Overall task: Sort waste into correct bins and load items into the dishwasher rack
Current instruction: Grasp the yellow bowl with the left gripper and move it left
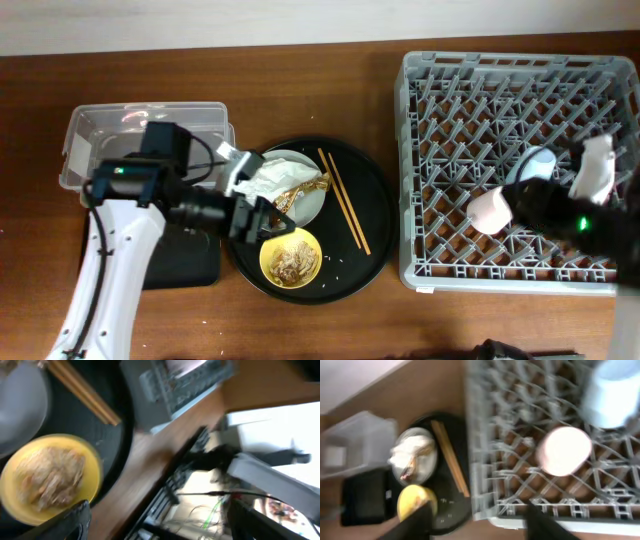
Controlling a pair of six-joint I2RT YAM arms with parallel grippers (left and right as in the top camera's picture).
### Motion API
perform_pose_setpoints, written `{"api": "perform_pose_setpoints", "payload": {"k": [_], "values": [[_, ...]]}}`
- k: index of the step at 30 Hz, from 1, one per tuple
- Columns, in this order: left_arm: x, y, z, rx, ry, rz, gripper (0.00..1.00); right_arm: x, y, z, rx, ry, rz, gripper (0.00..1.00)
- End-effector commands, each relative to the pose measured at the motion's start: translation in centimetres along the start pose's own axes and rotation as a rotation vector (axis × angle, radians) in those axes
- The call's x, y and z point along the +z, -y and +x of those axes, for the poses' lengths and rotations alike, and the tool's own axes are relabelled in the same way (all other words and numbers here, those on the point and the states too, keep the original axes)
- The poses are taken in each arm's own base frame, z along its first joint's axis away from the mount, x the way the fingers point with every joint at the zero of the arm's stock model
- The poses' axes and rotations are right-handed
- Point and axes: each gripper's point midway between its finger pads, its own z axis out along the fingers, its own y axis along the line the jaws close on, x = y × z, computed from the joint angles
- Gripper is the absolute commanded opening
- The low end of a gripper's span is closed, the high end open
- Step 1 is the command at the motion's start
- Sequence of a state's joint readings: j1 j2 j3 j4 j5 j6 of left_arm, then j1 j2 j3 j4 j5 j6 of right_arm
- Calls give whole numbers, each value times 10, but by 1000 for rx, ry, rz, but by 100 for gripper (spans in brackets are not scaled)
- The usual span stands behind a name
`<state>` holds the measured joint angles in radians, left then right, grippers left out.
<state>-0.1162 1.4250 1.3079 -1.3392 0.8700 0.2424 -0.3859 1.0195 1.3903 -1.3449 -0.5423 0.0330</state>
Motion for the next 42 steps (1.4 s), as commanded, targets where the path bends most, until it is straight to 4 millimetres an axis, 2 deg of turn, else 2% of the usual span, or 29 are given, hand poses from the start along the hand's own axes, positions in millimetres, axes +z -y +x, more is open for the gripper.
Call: {"api": "perform_pose_setpoints", "payload": {"k": [1,4,6,7,8,9,11,15,18,21,23,25,29,31,34,37,39,40,42], "values": [[20,-53,12,-149,-76,-455,85,-27,-42,17,-145,71,-103,73],[66,-60,18,-205,-28,-625,75,-37,-49,30,-143,79,-113,75],[94,-58,21,-211,23,-650,59,-36,-47,38,-121,41,-109,75],[102,-56,21,-202,30,-644,56,-35,-46,40,-116,32,-109,75],[120,-56,23,-181,47,-657,53,-35,-46,41,-112,26,-108,75],[128,-63,25,-173,56,-713,52,-35,-46,41,-110,23,-108,75],[139,-79,27,-166,44,-795,46,-35,-46,43,-107,18,-108,75],[169,-104,32,-186,-19,-824,36,-35,-45,44,-104,13,-107,75],[180,-111,28,-183,-11,-823,27,-35,-45,44,-104,13,-107,75],[186,-114,27,-183,-11,-819,0,-35,-45,44,-103,11,-107,75],[185,-114,28,-184,-17,-822,0,-35,-45,44,-103,11,-107,75],[177,-108,26,-162,-33,-830,0,-35,-45,44,-103,11,-107,74],[131,-82,14,-149,-5,-820,0,-35,-42,44,-103,13,-91,74],[87,-76,7,-199,41,-733,0,-34,-36,44,-101,14,-54,74],[27,-83,-2,-284,130,-563,0,-34,-36,44,-101,14,-54,74],[-18,-100,-10,-354,242,-269,0,-34,-36,44,-101,13,-54,74],[-42,-125,-2,-424,320,-161,0,-34,-36,44,-100,12,-54,74],[-55,-146,7,-469,391,-72,0,-34,-36,44,-100,13,-54,74],[-75,-168,11,-491,542,120,0,-34,-36,44,-100,12,-54,74]]}}
